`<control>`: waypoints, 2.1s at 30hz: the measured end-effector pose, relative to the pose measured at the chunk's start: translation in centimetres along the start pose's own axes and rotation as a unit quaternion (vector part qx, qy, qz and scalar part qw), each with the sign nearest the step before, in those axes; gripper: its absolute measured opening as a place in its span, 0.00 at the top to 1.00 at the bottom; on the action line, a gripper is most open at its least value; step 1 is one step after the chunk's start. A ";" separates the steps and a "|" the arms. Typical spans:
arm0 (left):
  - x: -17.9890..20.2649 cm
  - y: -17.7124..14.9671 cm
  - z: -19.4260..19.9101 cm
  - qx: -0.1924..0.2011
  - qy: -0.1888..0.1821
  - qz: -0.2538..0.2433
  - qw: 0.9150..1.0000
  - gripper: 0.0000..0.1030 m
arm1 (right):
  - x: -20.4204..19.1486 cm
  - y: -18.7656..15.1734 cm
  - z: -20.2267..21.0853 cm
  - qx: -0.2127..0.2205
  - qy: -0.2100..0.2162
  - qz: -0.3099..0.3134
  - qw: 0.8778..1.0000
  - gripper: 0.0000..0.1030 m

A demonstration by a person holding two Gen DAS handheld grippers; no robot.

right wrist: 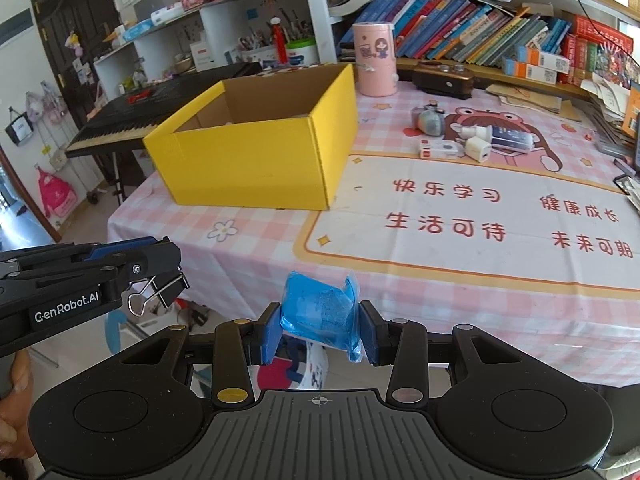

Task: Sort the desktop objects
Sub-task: 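Carry the binder clip with the left gripper while the right gripper carries the bundle toward the yellow box, then open the left gripper over the box while the right gripper releases the bundle inside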

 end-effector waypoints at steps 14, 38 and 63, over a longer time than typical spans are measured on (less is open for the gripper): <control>-2.9 -0.1 1.3 0.006 0.036 0.024 0.999 0.83 | -3.6 0.2 -1.3 -0.016 0.043 0.038 0.998 0.61; -5.6 13.1 -4.1 0.130 0.089 0.047 0.986 0.83 | -3.3 14.7 -5.9 0.106 0.101 0.100 0.984 0.61; -8.9 16.7 -25.5 -0.001 0.079 0.058 0.995 0.83 | -4.5 15.5 -22.9 -0.064 0.155 0.322 0.932 0.62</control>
Point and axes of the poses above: each gripper's, at about its wrist camera, not at the fingertips, and z roughly against the way its jaws point, x to its right, y to its top, the point moved 7 cm from there along -z, roughly the way its jaws point, and after that the axes turned 11 degrees about x, right-handed, at the moved point
